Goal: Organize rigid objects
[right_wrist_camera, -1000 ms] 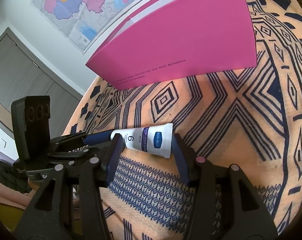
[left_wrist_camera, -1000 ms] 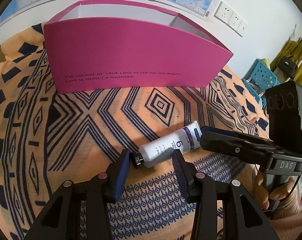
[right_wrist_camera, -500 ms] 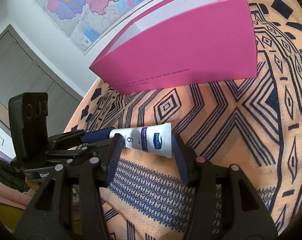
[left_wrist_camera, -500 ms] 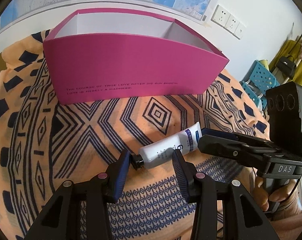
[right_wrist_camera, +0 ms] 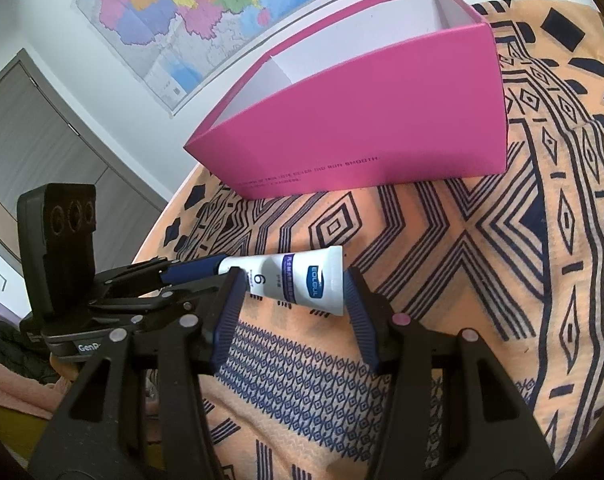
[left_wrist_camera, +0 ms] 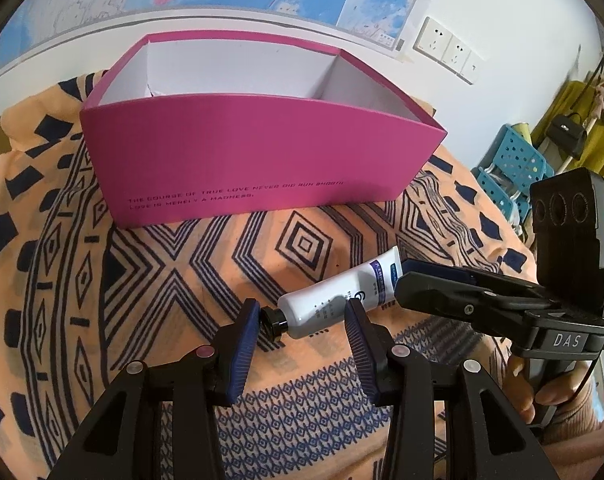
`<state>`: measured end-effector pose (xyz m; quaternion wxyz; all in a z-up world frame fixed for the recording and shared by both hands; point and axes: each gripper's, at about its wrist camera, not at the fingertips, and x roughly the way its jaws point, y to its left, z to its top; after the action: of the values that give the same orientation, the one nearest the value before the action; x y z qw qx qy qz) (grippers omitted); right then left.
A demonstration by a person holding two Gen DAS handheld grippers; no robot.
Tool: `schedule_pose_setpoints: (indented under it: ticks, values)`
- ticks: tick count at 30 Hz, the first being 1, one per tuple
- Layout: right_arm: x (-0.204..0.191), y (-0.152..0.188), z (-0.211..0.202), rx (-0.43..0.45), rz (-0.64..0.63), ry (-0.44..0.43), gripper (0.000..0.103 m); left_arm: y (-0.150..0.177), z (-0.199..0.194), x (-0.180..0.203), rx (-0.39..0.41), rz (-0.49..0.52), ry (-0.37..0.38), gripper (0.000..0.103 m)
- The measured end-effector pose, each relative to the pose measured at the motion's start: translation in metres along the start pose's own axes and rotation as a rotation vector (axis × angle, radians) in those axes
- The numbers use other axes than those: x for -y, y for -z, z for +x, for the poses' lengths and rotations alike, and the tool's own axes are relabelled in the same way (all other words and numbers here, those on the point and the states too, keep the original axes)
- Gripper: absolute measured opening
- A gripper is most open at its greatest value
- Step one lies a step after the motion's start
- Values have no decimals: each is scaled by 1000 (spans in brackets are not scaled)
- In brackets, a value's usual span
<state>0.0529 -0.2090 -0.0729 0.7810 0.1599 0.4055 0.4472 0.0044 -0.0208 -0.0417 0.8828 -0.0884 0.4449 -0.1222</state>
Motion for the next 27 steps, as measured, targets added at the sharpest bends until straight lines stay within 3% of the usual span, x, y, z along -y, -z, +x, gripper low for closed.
schedule_pose_setpoints:
  ticks: [27]
  values:
    - [-7,-9,-16,56,-32,5,54,-9,-11,8,49,25,4,44]
